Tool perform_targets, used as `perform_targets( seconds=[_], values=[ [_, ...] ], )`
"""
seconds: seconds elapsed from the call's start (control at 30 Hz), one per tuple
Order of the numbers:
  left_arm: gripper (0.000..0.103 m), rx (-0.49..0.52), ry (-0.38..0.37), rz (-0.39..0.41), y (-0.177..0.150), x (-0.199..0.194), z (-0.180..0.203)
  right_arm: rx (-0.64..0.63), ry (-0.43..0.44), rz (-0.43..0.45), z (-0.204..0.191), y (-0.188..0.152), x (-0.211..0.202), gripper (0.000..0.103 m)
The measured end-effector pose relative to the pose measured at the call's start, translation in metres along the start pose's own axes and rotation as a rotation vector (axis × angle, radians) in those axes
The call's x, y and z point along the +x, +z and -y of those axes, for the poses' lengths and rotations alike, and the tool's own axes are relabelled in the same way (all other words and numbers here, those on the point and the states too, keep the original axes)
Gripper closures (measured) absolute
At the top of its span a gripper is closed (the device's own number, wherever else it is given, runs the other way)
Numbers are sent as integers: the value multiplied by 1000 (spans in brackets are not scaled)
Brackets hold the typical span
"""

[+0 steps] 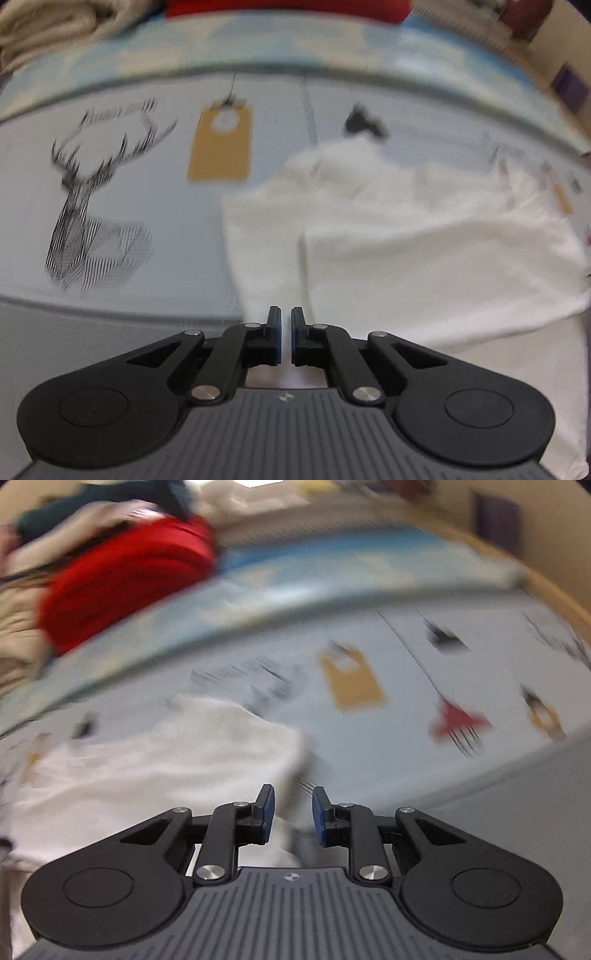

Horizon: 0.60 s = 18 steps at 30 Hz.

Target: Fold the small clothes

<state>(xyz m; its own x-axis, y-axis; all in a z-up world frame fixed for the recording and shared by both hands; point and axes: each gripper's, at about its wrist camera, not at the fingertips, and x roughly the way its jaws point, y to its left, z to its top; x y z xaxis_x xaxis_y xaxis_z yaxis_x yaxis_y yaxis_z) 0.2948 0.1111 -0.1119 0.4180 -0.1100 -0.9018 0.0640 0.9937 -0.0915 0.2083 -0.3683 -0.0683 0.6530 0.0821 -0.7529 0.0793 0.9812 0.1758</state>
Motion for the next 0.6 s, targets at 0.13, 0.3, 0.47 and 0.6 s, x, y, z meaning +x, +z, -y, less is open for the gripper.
perform_targets(
  seconds=[0.13,0.3,0.47,0.6],
  values=[
    [98,18,-90,24,-3,1,13,-71,127,-44,-25,2,13,63],
    [96,149,14,-105,-22,32,28,-108,22,-210,-22,-26,58,65],
    [90,119,6,-36,-17,16,27,-82,54,-120,-26,-17,44,62],
    [83,132,81,-97,-25,30,28,-131,-9,-199,-24,-33,59,62]
  ],
)
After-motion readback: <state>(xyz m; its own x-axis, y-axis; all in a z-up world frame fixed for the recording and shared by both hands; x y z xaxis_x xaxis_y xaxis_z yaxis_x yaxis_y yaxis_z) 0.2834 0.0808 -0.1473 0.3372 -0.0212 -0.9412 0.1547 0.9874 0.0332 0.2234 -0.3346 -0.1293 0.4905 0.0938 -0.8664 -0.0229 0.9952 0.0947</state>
